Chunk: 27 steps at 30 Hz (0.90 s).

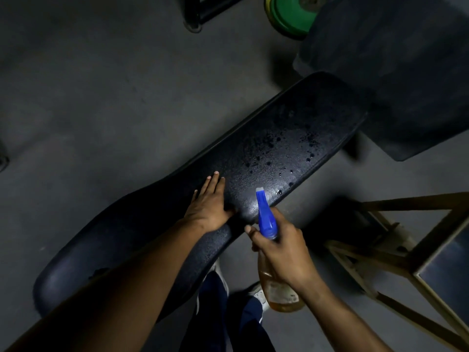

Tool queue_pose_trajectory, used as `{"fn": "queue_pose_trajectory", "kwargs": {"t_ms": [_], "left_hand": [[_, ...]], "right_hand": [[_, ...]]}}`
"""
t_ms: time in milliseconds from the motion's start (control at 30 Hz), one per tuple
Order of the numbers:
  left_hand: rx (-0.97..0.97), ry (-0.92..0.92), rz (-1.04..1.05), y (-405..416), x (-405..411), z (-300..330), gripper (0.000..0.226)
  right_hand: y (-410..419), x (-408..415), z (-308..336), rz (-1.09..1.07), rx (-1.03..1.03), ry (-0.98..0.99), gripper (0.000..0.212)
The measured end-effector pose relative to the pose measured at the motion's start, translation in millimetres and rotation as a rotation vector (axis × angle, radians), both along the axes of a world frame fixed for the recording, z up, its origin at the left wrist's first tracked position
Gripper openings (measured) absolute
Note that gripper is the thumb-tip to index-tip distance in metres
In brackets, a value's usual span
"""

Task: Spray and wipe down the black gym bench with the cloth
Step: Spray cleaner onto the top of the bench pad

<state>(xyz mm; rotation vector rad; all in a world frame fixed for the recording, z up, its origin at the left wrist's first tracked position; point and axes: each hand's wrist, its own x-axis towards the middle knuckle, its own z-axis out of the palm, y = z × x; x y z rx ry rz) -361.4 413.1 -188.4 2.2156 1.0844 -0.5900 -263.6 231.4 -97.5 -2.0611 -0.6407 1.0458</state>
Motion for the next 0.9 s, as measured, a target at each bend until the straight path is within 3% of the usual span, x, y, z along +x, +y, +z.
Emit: {"fn": "queue_pose_trajectory", "kwargs": {"t_ms": [500,900], "left_hand": [[0.005,-0.03,-0.035,13,-36,-4,0.101],[0.037,-0.043,0.01,2,-39,-5,0.1]], "right_hand": [[38,-21,-10,-0.036,-0.045,-0.013,0.018],[28,-9,-22,0.016,-0.004,-0.046,0.041]]}}
